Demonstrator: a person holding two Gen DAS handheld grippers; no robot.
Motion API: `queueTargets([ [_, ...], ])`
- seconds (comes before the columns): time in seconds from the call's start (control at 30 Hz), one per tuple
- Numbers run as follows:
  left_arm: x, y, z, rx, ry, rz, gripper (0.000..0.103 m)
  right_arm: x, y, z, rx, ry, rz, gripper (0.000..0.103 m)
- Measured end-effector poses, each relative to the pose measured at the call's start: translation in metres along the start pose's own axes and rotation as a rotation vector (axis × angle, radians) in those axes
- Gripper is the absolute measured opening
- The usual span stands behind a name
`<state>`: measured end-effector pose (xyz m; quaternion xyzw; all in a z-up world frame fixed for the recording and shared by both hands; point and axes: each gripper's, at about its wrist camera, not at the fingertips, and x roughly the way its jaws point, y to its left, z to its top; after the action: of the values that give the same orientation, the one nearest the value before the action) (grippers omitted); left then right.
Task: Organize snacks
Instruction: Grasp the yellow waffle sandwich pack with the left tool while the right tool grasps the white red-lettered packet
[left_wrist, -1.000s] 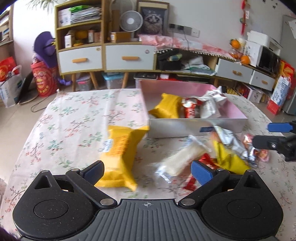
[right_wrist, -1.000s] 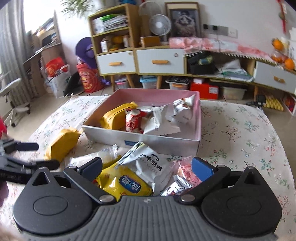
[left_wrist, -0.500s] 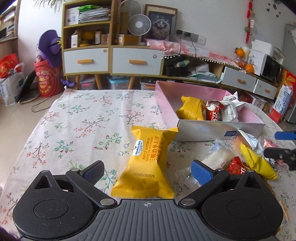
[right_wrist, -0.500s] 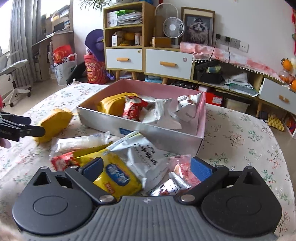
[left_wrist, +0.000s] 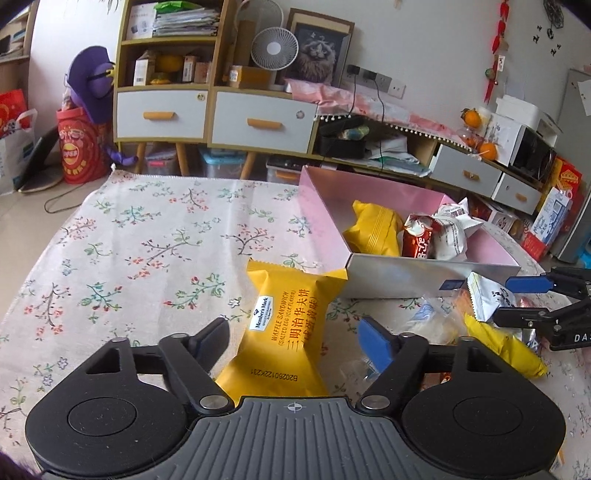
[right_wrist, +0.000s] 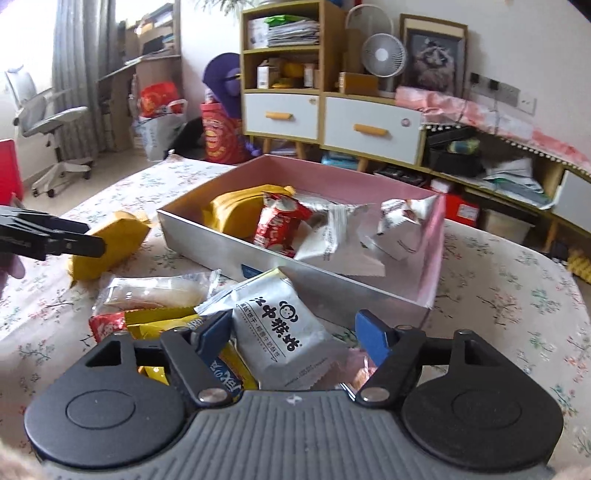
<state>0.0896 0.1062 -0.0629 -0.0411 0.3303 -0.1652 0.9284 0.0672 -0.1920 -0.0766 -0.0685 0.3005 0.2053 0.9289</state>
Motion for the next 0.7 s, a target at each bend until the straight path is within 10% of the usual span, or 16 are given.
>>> queueTargets([
  [0.33, 0.016, -0.003, 0.001, -0.027, 0.061, 0.041, 0.047, 0.009, 0.001, 0.004, 0.027, 0.041, 0.065, 0.062],
  [0.7, 0.015, -0.007, 0.002, -0.036, 0.087, 0.081, 0.041, 0.007, 0.002, 0.003, 0.032, 0.064, 0.073, 0.050],
])
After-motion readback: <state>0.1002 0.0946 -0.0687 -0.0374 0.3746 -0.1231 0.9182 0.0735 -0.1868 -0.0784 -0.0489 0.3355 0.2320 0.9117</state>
